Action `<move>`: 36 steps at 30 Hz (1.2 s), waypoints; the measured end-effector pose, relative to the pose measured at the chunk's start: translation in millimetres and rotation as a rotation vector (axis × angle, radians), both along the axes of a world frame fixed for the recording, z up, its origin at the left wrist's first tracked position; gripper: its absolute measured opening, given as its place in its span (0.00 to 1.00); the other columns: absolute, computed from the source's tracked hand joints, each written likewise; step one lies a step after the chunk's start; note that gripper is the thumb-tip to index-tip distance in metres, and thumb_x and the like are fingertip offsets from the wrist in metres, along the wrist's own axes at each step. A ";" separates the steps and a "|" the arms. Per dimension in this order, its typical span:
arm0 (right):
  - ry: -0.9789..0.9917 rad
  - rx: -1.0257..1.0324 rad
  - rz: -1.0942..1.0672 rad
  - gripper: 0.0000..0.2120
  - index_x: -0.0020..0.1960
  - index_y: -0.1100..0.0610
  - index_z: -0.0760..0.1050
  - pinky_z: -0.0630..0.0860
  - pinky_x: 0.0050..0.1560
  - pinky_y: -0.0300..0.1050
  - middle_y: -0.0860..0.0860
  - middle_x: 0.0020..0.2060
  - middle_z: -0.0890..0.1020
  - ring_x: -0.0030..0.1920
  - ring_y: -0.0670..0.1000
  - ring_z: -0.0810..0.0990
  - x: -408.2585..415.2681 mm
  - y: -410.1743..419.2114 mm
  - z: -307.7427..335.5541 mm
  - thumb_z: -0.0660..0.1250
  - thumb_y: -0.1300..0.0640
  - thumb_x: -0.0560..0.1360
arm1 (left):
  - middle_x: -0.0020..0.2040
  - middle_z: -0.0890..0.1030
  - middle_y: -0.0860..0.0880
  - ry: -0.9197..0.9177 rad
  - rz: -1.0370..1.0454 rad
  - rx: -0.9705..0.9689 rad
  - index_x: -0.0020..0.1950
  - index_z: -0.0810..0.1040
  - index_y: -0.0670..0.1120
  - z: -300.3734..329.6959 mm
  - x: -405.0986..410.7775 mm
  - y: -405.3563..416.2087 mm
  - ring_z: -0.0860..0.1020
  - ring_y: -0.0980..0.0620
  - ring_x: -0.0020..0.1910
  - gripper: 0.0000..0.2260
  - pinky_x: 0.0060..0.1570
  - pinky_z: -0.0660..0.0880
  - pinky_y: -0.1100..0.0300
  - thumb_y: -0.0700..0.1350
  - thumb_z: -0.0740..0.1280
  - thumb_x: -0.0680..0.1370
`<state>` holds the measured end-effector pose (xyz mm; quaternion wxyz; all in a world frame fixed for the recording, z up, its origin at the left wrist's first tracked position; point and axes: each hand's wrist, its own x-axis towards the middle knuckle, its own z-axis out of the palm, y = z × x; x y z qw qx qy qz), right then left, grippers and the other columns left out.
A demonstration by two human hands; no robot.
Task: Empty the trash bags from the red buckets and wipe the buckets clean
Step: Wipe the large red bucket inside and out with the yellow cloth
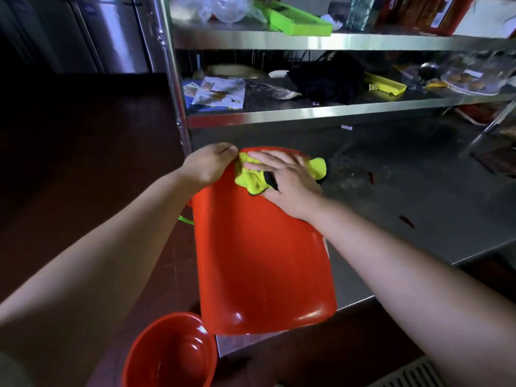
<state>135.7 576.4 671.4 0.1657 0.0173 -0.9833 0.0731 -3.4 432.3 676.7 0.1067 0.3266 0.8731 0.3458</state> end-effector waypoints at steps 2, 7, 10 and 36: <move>-0.019 0.031 0.047 0.24 0.70 0.44 0.68 0.50 0.73 0.51 0.42 0.73 0.63 0.74 0.46 0.57 8.2 -11.5 -6.6 0.64 0.46 0.75 | 0.66 0.75 0.46 -0.018 -0.003 0.004 0.66 0.73 0.48 -5.7 -1.8 -10.4 0.70 0.49 0.67 0.19 0.64 0.62 0.59 0.55 0.55 0.81; -0.033 0.030 0.209 0.25 0.70 0.44 0.69 0.47 0.75 0.53 0.43 0.73 0.64 0.75 0.47 0.55 68.6 -37.6 -22.9 0.64 0.45 0.73 | 0.57 0.78 0.48 -0.059 -0.012 0.051 0.61 0.75 0.51 -13.3 -3.2 -29.6 0.74 0.49 0.60 0.16 0.65 0.65 0.57 0.56 0.56 0.81; -0.086 0.063 0.299 0.29 0.71 0.43 0.66 0.46 0.75 0.55 0.44 0.74 0.62 0.76 0.47 0.52 110.2 -51.0 -36.9 0.65 0.49 0.70 | 0.44 0.76 0.54 -0.129 -0.084 0.205 0.52 0.77 0.49 -14.0 -0.4 -38.8 0.73 0.57 0.45 0.09 0.51 0.70 0.70 0.48 0.57 0.82; -0.065 -0.055 0.109 0.23 0.69 0.42 0.68 0.43 0.70 0.42 0.42 0.73 0.63 0.74 0.45 0.55 -11.3 -19.3 -8.2 0.65 0.46 0.75 | 0.57 0.80 0.40 -0.283 0.122 0.328 0.57 0.77 0.47 -24.1 -2.3 -22.3 0.76 0.42 0.58 0.12 0.64 0.70 0.45 0.49 0.59 0.81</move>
